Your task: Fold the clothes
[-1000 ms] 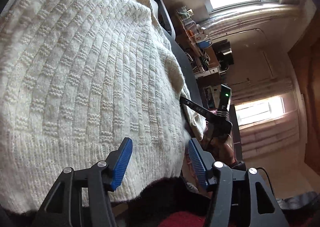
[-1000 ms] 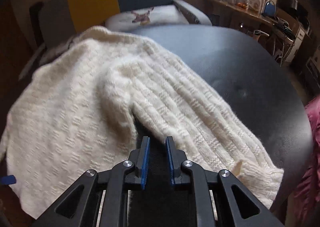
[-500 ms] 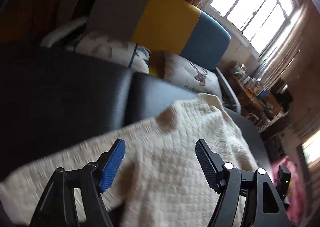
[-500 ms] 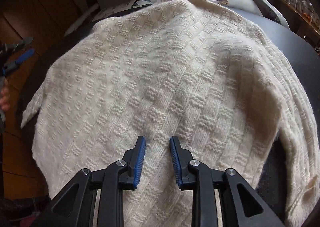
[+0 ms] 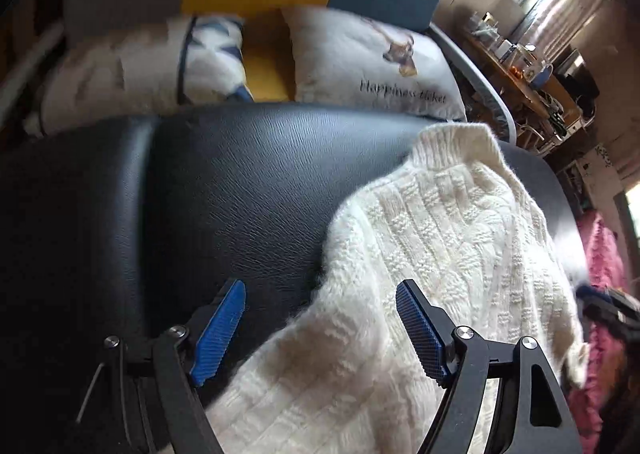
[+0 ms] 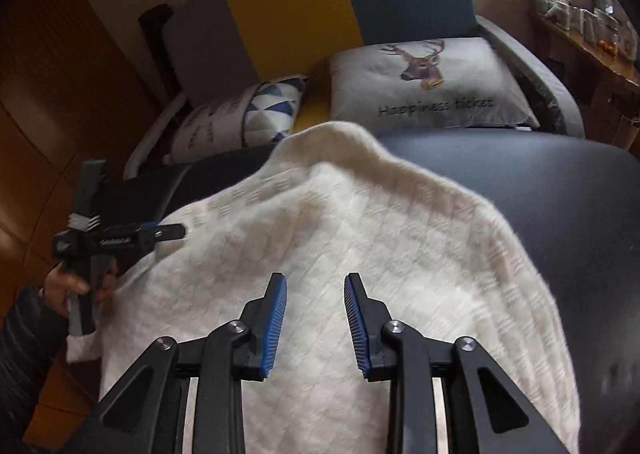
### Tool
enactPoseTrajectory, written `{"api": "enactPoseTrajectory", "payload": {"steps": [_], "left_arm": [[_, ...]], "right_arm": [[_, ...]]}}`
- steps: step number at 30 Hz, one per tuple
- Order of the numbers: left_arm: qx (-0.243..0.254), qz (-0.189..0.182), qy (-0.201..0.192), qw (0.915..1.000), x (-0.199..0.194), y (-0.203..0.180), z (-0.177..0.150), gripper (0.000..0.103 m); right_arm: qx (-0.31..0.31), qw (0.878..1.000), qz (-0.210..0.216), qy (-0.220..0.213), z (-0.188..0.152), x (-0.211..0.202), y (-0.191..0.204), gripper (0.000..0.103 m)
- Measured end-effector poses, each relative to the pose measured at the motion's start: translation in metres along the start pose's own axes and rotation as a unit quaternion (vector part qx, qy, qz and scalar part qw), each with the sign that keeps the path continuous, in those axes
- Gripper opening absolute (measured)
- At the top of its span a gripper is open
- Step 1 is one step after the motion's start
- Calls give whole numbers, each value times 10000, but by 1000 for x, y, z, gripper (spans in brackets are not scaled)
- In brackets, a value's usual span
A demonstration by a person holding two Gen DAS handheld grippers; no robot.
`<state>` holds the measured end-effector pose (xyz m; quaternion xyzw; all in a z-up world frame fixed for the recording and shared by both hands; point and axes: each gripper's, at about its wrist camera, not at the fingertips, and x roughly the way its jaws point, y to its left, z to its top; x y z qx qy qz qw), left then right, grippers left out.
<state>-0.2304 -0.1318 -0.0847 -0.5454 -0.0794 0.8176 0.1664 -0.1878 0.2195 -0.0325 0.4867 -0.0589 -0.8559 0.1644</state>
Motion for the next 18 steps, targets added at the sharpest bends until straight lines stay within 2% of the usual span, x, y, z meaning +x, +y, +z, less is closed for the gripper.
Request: {"api": "enactPoseTrajectory", "payload": {"steps": [1, 2, 3, 5, 7, 9, 11, 13, 15, 16, 18], "left_arm": [[7, -67, -7, 10000, 4, 1, 1, 61], [43, -44, -40, 10000, 2, 0, 2, 10], [80, -20, -74, 9999, 0, 0, 3, 9], [-21, 59, -582, 9983, -18, 5, 4, 7], [208, 488, -1075, 9928, -41, 3, 6, 7], [588, 1088, -1300, 9838, -52, -2, 7, 7], [996, 1536, -1206, 9757, -48, -6, 7, 8], [976, 1628, -979, 9769, -41, -3, 10, 11], [952, 1716, -750, 9777, -33, 1, 13, 12], [940, 1760, -636, 9778, -30, 2, 14, 12], [683, 1263, -888, 9856, -45, 1, 24, 14]], "right_arm": [[-2, 9999, -117, 75, 5, 9, -5, 30], [7, 9998, -153, 156, 9, 18, -11, 30], [9, 9995, -217, 237, 11, 28, -16, 30], [-18, 9972, -518, 535, 8, 54, -25, 30], [-76, 9969, -586, 518, -1, 65, -27, 31], [-177, 9975, -570, 387, -10, 70, -27, 32], [-301, 9972, -617, 292, -14, 70, -24, 32], [-351, 9969, -597, 381, -13, 70, -23, 32], [-321, 9972, -313, 597, -5, 65, -24, 32], [-354, 9977, -147, 555, 2, 59, -23, 32], [-537, 9977, 52, 401, 17, 47, -19, 32]]}}
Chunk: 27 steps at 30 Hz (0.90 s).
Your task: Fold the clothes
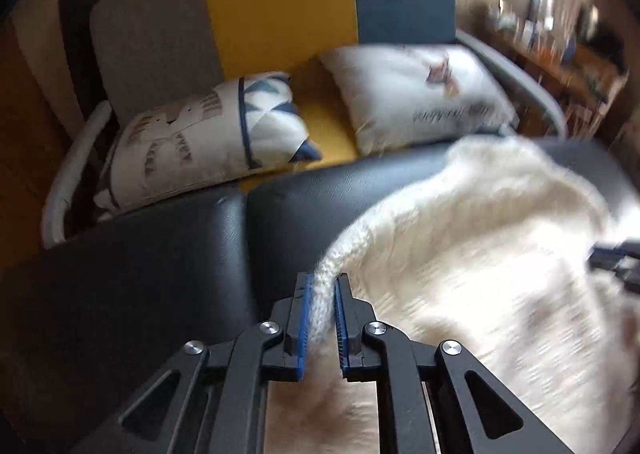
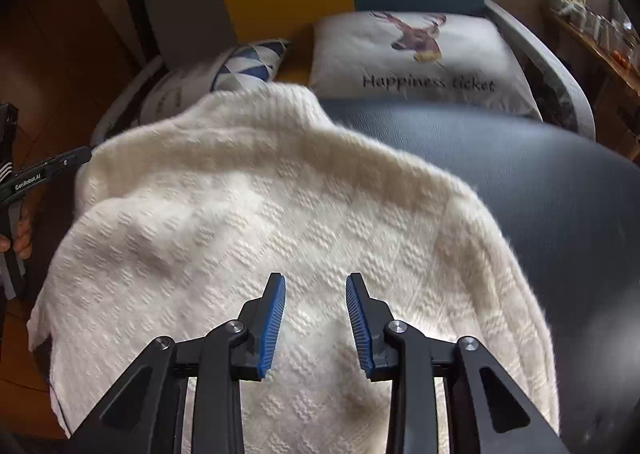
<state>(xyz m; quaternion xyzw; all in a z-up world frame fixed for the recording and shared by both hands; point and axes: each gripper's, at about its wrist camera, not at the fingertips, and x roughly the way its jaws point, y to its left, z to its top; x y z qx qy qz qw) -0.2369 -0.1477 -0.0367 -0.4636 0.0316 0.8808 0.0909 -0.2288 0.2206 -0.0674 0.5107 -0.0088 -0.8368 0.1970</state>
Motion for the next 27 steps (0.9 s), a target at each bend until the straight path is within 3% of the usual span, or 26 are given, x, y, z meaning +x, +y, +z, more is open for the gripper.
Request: {"api": "enactPoseTrajectory", "payload": {"steps": [1, 2, 4, 7, 10, 14, 20, 22, 24, 25, 26, 27], "left_arm": [[-138, -259, -169, 9994, -7, 0, 7, 22], [-277, -517, -338, 9977, -14, 0, 13, 41], [-28, -687, -563, 9960, -19, -14, 27, 64], [778, -505, -486, 9945, -3, -45, 44, 67], [1237, -514, -23, 9910, 34, -65, 55, 67], [1474, -627, 373, 9864, 78, -73, 62, 67], [1307, -887, 697, 9850, 117, -75, 65, 67], [1279, -961, 789, 9840, 125, -77, 63, 67], [1245, -1117, 657, 9837, 123, -79, 59, 61], [1201, -1141, 619, 9842, 122, -79, 58, 49], [1145, -1177, 564, 9848, 119, -79, 56, 25], [1089, -1213, 509, 9853, 115, -80, 55, 13]], "right_arm": [[-95, 9999, 62, -15, 10, -4, 1, 32], [-153, 9998, 142, -14, 20, -6, 2, 32], [-264, 9995, 182, 31, 40, -4, 4, 32], [-473, 9986, 140, 187, 67, 7, 0, 32], [-791, 9957, -26, 478, 86, 28, -2, 32], [-1196, 9889, -175, 860, 97, 56, -4, 32], [-1566, 9797, -426, 1178, 99, 91, -4, 36], [-1703, 9777, -611, 1063, 96, 93, -1, 45], [-1743, 9788, -644, 868, 91, 90, 0, 45], [-1773, 9788, -669, 773, 89, 88, 2, 43], [-1825, 9781, -723, 689, 87, 85, 6, 31], [-1877, 9773, -776, 605, 86, 83, 10, 17]]}}
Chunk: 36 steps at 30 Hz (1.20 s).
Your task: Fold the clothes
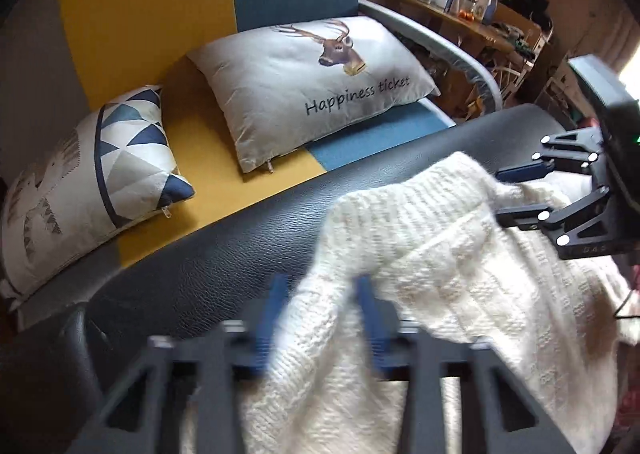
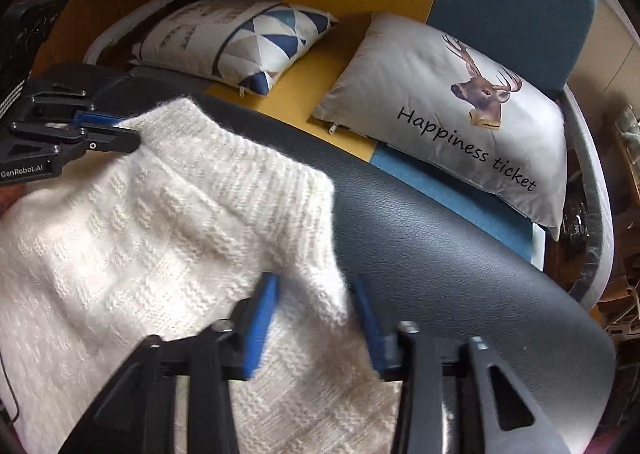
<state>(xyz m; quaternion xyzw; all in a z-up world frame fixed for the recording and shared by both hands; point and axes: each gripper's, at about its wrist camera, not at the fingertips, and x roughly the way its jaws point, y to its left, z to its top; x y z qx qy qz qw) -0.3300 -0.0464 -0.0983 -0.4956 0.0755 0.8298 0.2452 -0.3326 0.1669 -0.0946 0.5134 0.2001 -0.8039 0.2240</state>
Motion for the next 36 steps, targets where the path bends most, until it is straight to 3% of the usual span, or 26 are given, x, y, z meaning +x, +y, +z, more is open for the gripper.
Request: {"api": "enactPoseTrajectory", "payload": {"steps": [2, 4, 5, 7, 10, 13, 14, 16, 18, 20, 22, 25, 28, 30, 32, 36], "left_arm": [[57, 108, -250, 9996, -9, -7, -3, 9], [293, 342, -746, 9962, -30, -22, -7, 9], [400, 471, -1021, 9929, -43, -29, -10, 9], [640, 798, -1638, 9812, -68, -43, -16, 9], [883, 1386, -1632, 9728, -56, -51, -16, 9], [1064, 1734, -1023, 9737, -15, -45, -12, 10], [1065, 1727, -755, 9763, -2, -40, -11, 11], [843, 1575, -695, 9815, 3, -31, -11, 12], [331, 1194, -634, 9903, -9, -17, -7, 14], [-232, 864, -817, 9926, -32, 0, -13, 17], [-793, 530, -998, 9904, -56, 17, -20, 22], [-1528, 367, -1223, 9800, -101, 53, -51, 44], [-1880, 722, -1333, 9704, -148, 87, -100, 48], [-2251, 1063, -1338, 9592, -182, 106, -148, 50], [-2696, 1315, -1328, 9447, -217, 127, -201, 51], [-3505, 1912, -1320, 9073, -285, 153, -309, 57]], "right_arm": [[-350, 9983, -408, -223, -4, -11, 16, 6], [-490, 9940, -690, -700, -8, -30, 26, 6], [-475, 9918, -815, -859, -10, -35, 27, 6], [-390, 9920, -923, -766, -11, -24, 24, 6], [-317, 9925, -1022, -584, -11, -5, 22, 6], [-223, 9930, -1020, -560, -9, 3, 20, 9], [-149, 9936, -971, -562, -8, 3, 18, 9], [-47, 9942, -917, -558, -11, 1, 13, 12], [107, 9948, -894, -466, -13, -1, 10, 22], [483, 9963, -603, -370, -13, -11, 5, 22], [743, 9938, -438, -699, -19, -34, 8, 22], [1005, 9892, 136, -1057, -32, -68, 34, 24], [1401, 9757, 1293, -1083, -58, -82, 72, 27], [1501, 9667, 1786, -1052, -78, -84, 103, 27], [1540, 9615, 2065, -961, -96, -83, 136, 27], [1597, 9561, 2353, -704, -120, -75, 185, 27]]}}
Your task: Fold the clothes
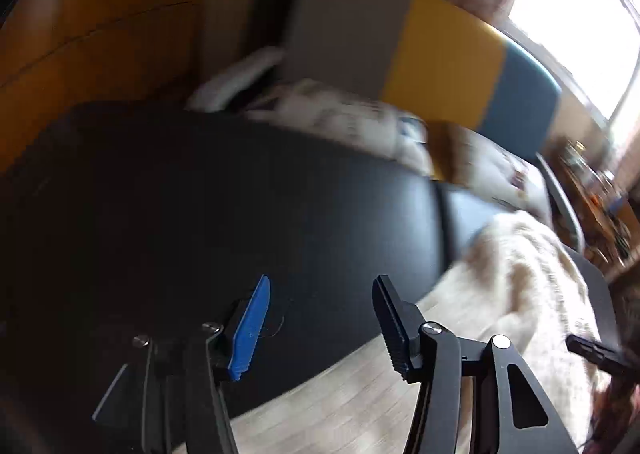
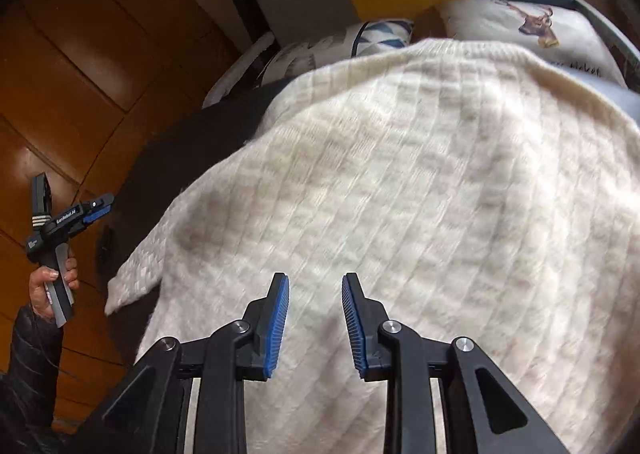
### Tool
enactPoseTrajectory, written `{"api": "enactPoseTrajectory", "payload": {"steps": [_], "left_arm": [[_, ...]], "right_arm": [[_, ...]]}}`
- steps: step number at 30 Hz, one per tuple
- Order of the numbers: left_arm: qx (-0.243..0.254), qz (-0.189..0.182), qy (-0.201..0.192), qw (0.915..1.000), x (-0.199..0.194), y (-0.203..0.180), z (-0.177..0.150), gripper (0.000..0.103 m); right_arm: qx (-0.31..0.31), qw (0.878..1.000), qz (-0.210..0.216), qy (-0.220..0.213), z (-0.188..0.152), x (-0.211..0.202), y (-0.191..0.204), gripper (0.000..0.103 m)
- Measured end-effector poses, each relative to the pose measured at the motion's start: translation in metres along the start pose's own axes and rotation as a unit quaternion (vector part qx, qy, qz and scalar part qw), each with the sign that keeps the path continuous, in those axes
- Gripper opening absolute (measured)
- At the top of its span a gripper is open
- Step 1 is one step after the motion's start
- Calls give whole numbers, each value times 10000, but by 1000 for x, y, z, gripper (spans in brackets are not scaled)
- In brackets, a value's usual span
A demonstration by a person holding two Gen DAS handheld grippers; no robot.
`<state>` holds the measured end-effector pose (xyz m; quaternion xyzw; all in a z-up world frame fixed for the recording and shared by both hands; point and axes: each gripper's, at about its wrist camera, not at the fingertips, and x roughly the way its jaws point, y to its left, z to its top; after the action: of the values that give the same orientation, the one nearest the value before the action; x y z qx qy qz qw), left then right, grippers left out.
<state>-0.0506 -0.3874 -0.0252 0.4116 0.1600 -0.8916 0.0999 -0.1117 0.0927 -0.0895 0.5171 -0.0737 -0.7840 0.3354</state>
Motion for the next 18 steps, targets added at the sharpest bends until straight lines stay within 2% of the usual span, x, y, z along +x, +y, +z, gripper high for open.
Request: {"api": "enactPoseTrajectory", "payload": {"steps": [2, 6, 10, 14, 16, 18], "left_arm": [[-270, 439, -32, 9987, -25, 43, -21, 58], [-974, 730, 34, 9926, -59, 112, -70, 60], [-1138, 590, 111, 9917, -71, 134, -114, 63], [-727, 278, 209, 9967, -59, 115, -134, 75], [-353, 285, 235, 9987, -52, 101, -139, 82], [60, 359, 365, 9987, -40, 85, -142, 82]], "right_arm": [[-75, 9998, -164, 108, -10, 9, 11, 28], [-135, 9987, -478, 102, -17, 15, 28, 30], [85, 9985, -523, 116, -15, 18, 27, 31], [165, 9984, -535, 88, -14, 16, 22, 31], [93, 9982, -597, 62, -15, 16, 23, 31], [-4, 9977, -673, 30, -17, 16, 25, 31]]}}
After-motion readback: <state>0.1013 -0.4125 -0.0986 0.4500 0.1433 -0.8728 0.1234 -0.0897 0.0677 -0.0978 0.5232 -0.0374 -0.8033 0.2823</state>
